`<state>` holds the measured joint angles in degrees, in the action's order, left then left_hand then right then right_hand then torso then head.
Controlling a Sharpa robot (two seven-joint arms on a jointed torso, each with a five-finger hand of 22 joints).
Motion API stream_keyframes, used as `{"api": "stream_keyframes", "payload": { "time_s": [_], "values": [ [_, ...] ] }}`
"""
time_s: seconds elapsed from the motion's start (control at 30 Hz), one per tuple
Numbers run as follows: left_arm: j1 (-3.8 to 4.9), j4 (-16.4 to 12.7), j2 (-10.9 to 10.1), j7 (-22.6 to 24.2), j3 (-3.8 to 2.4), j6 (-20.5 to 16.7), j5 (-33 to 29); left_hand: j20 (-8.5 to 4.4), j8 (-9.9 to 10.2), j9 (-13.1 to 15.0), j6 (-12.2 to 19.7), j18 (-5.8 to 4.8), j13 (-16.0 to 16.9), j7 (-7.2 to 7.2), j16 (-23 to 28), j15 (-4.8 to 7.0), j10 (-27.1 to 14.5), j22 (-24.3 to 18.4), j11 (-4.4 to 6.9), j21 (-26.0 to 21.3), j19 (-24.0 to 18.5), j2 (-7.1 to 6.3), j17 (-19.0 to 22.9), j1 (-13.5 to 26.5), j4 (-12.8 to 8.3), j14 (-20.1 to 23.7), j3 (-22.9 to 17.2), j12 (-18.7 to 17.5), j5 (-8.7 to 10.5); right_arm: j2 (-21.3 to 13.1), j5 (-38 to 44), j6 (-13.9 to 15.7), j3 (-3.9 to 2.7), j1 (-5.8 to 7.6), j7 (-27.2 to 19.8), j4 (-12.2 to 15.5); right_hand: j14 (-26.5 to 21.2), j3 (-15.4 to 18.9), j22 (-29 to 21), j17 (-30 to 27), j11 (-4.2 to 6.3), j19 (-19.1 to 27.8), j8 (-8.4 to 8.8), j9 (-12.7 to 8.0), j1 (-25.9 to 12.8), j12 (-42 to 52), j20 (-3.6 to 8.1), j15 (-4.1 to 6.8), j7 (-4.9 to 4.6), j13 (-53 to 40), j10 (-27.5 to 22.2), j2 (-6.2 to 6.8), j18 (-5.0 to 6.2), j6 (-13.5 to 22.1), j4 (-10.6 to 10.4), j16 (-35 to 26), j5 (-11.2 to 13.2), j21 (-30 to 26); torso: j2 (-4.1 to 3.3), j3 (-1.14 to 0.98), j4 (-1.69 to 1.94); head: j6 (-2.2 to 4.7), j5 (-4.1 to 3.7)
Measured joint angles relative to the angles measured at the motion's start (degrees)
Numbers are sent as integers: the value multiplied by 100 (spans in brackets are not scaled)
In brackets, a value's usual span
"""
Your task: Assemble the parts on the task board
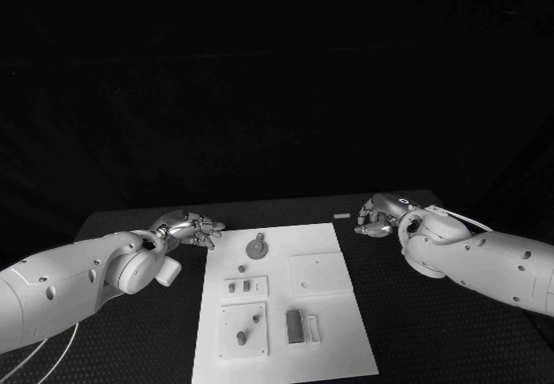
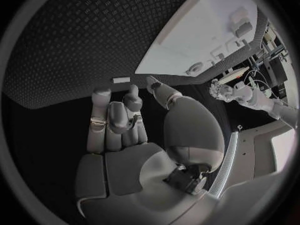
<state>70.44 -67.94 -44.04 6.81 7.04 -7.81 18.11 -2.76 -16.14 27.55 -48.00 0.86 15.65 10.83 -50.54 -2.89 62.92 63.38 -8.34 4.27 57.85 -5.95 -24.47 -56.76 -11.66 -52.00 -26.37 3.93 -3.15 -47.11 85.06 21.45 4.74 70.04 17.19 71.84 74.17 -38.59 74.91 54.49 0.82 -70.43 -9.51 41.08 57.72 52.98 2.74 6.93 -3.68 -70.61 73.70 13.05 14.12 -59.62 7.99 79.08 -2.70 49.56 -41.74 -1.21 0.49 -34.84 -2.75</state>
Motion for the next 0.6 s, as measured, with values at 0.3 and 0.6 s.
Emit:
{"api": "stream_keyframes", "payload": {
  "time_s": [0.3,0.6],
  "values": [
    [0,2,5,2,0,0,0,0,0,0,0,0,0,0,0,0,0,0,0,0,0,0,-5,0,0,0,0,0,0,50,73,231,-12,7,-148,-59,-45,14,0,-7,-103,65,183,-93,200,0,2,-86,-95,0,-106,78,-3,323,215,-37,3,-56,-1,1,0,42,-2],
    [0,1,4,2,0,0,1,0,0,0,0,0,-1,0,0,0,0,0,0,0,0,0,-5,0,0,0,0,0,0,139,451,207,-12,8,-342,-203,-140,-3,0,-7,-165,161,284,-182,460,0,-53,-180,-132,0,-206,173,-34,503,426,-66,3,-114,-1,2,-1,54,-12]
  ]
}}
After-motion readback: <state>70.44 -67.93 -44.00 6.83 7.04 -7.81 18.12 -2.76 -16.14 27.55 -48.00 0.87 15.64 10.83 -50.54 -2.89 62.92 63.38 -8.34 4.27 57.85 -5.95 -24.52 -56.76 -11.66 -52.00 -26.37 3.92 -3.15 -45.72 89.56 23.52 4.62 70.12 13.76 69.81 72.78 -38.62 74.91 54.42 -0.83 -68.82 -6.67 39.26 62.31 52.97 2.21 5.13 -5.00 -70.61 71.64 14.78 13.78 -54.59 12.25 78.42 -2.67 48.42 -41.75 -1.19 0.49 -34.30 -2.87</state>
